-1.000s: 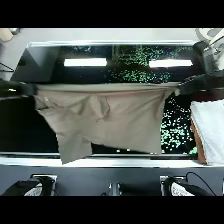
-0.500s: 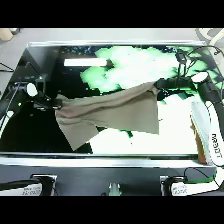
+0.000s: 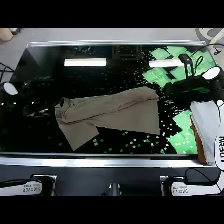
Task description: Fold the shirts.
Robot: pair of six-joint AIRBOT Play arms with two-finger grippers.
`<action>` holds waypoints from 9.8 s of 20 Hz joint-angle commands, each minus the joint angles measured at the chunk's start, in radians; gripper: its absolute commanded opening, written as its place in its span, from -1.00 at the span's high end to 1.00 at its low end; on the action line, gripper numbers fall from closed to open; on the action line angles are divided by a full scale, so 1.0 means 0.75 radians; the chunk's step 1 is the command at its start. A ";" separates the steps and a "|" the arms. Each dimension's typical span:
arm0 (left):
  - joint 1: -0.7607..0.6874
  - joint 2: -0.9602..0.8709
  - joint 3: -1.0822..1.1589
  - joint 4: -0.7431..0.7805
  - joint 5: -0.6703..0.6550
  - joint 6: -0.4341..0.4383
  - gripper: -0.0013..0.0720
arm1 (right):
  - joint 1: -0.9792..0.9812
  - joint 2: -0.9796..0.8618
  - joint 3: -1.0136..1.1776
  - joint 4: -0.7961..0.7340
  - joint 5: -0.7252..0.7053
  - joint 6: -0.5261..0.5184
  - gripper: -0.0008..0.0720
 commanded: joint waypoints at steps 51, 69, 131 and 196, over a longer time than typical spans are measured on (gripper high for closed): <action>0.031 1.087 0.852 -0.434 0.882 0.040 0.88 | -0.021 1.242 0.341 -0.287 -0.574 -0.034 0.92; 0.002 0.744 0.245 -0.199 0.240 0.040 0.88 | -0.020 0.515 0.064 -0.355 0.250 0.018 0.93; -0.180 0.433 -0.904 -0.436 0.307 0.111 -0.10 | -0.170 -0.046 -0.350 -0.226 0.450 -0.027 -0.14; -0.190 -0.452 0.390 -0.355 0.263 -0.121 -0.12 | 0.108 -0.458 0.192 -0.090 -0.036 0.093 0.07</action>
